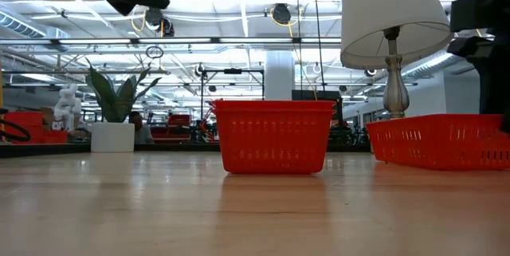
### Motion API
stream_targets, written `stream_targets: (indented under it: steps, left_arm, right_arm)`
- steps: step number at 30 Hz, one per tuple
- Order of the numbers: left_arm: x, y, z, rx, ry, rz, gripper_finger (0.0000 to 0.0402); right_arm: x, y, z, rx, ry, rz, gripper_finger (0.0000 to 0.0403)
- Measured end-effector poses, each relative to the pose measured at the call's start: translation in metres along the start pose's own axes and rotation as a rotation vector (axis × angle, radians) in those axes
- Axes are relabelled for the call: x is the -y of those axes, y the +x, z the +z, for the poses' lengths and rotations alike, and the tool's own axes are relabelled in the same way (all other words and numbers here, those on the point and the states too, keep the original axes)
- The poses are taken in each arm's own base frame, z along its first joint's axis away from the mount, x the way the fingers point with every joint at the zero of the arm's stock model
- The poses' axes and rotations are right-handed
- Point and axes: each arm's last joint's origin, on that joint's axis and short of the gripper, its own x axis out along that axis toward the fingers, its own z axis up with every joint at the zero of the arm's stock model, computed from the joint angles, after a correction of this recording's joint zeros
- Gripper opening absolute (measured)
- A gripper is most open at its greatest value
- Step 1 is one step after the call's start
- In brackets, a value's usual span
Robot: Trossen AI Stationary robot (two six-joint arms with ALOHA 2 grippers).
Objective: Stack baskets by color
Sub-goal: Stack the right red bin on top of the left red bin
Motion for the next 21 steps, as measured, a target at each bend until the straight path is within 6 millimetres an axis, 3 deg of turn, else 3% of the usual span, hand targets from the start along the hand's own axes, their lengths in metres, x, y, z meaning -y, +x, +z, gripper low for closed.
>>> stream_targets:
  steps: [10, 21]
  left_arm:
    - [0.000, 0.000, 0.000, 0.000, 0.024, -0.001, 0.0017]
    - [0.000, 0.000, 0.000, 0.000, 0.025, -0.001, 0.0017]
  right_arm:
    - [-0.007, 0.000, 0.007, 0.047, -0.035, 0.098, 0.0011]
    - [-0.009, -0.003, 0.011, 0.065, -0.027, 0.128, 0.0006]
